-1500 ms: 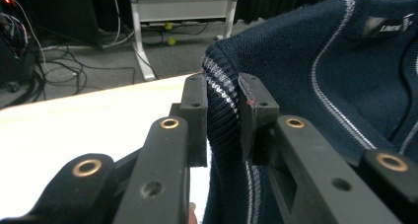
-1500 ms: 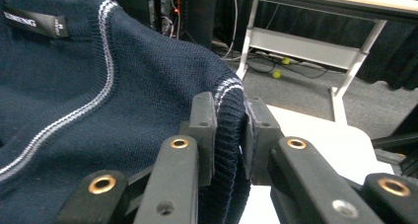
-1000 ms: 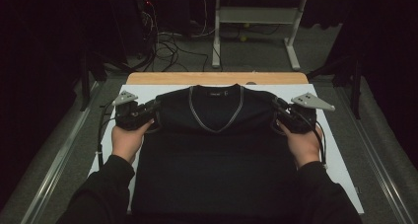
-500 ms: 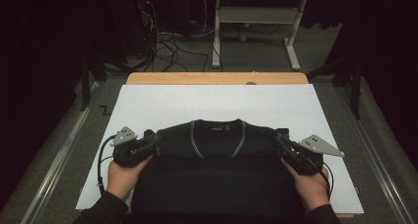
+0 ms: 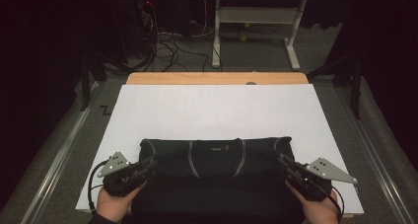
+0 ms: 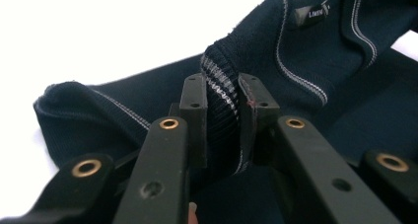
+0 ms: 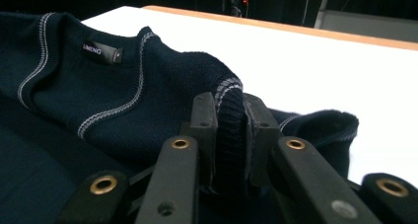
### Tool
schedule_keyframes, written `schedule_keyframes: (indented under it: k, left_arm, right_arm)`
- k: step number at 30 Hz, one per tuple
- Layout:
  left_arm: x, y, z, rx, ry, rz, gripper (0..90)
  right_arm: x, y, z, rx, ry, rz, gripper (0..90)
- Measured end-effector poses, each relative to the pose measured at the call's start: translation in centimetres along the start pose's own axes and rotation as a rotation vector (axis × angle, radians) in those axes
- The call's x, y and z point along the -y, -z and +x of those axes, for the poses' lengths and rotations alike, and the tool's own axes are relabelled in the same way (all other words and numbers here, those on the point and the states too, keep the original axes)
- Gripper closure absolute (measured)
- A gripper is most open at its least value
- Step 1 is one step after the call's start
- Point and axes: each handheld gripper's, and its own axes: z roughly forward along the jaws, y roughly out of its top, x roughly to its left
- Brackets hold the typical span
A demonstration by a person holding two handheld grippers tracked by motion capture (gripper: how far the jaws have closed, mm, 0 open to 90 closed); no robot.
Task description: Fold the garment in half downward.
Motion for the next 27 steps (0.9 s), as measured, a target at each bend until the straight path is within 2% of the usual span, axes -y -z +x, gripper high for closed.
schedule_keyframes:
  k: [5, 7, 8, 12, 15, 17, 19, 21, 22, 24, 27]
  left_arm:
    - [1.0, 1.7, -1.4, 0.017, -0.013, 0.0, 71.8]
    - [1.1, 2.3, -1.9, 0.042, 0.005, -0.011, 71.8]
    - [1.2, 2.6, -2.1, 0.047, 0.0, -0.013, 71.8]
    - [1.7, 2.4, -2.7, 0.04, -0.019, 0.024, 71.6]
    - [2.1, 1.4, -1.8, 0.019, 0.007, 0.097, 71.4]
    - [2.4, 0.5, -1.1, 0.002, 0.017, 0.162, 70.1]
    - [2.8, -0.4, -0.5, -0.021, 0.025, 0.207, 67.9]
    - [2.9, -1.3, 0.0, -0.044, 0.017, 0.243, 67.3]
    - [2.9, -1.7, 0.3, -0.05, 0.016, 0.251, 65.8]
    - [2.8, -2.1, 0.7, -0.053, 0.029, 0.25, 60.8]
    - [2.9, -2.3, 0.8, -0.057, 0.025, 0.238, 53.9]
  right_arm:
    - [0.7, 2.0, 1.2, -0.012, 0.005, 0.01, 78.5]
    - [0.9, 2.8, 1.5, -0.015, -0.002, 0.008, 78.5]
    - [1.1, 3.2, 1.6, -0.017, -0.006, 0.005, 78.5]
    - [1.6, 4.1, 1.7, -0.017, -0.022, 0.016, 78.5]
    - [2.2, 3.4, 1.6, -0.011, -0.029, 0.076, 78.2]
    - [2.7, 2.4, 1.3, -0.005, -0.027, 0.137, 77.7]
    - [3.2, 1.4, 0.9, 0.004, -0.03, 0.197, 77.2]
    - [3.7, 0.5, 0.7, 0.012, -0.026, 0.249, 76.6]
    - [3.8, 0.1, 0.6, 0.017, -0.026, 0.273, 76.1]
    - [4.0, -0.7, 0.6, 0.029, 0.001, 0.311, 74.3]
    - [4.1, -1.2, 0.6, 0.033, 0.0, 0.319, 71.3]
